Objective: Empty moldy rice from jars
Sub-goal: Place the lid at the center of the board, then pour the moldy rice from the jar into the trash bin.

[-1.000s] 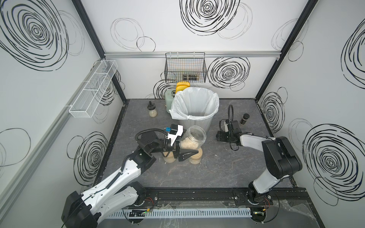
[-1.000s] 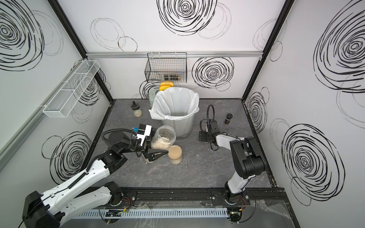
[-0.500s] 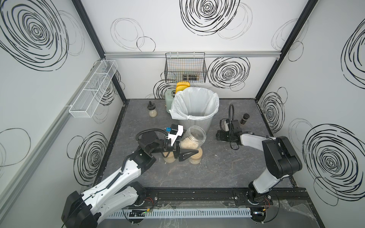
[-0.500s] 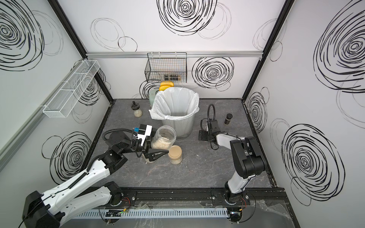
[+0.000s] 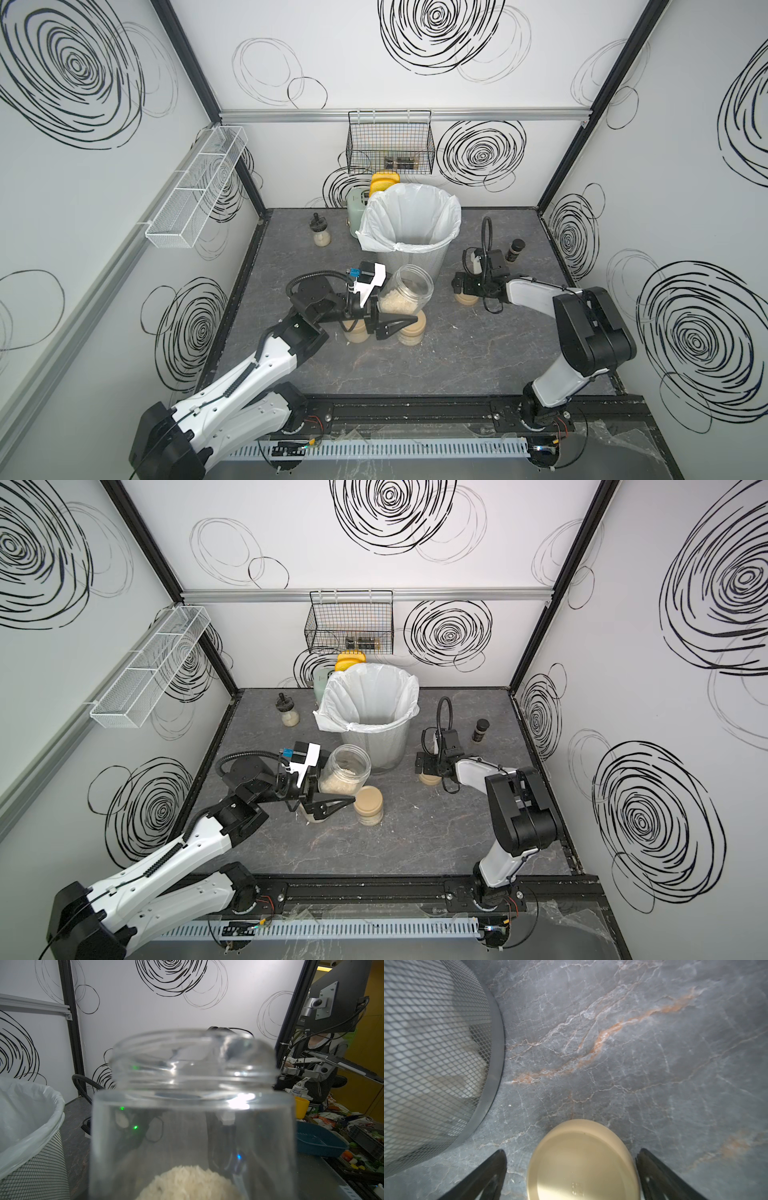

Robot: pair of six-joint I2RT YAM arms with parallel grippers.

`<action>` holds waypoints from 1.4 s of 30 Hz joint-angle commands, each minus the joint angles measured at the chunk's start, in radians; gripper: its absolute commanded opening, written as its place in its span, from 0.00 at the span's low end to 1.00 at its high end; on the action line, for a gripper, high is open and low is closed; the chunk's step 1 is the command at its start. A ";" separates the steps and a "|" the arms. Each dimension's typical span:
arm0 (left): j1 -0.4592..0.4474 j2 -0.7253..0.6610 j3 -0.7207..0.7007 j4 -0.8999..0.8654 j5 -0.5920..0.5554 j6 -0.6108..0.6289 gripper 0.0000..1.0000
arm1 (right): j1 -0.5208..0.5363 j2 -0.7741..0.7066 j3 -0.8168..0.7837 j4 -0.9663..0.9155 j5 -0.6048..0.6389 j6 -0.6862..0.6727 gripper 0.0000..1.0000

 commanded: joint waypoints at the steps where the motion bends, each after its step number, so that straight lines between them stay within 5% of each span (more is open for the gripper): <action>1: 0.006 -0.018 0.017 0.087 -0.005 0.020 0.47 | -0.016 -0.068 0.043 -0.041 -0.014 0.001 1.00; 20: 0.014 0.121 0.190 -0.080 -0.059 0.104 0.48 | -0.085 -0.628 -0.113 0.010 -0.210 -0.025 0.98; 32: 0.016 0.362 0.495 -0.161 -0.140 0.225 0.48 | -0.093 -0.814 -0.143 -0.042 -0.384 -0.033 0.98; 42: 0.066 0.499 0.610 -0.150 -0.090 0.278 0.48 | -0.093 -0.912 -0.068 -0.145 -0.388 -0.130 0.98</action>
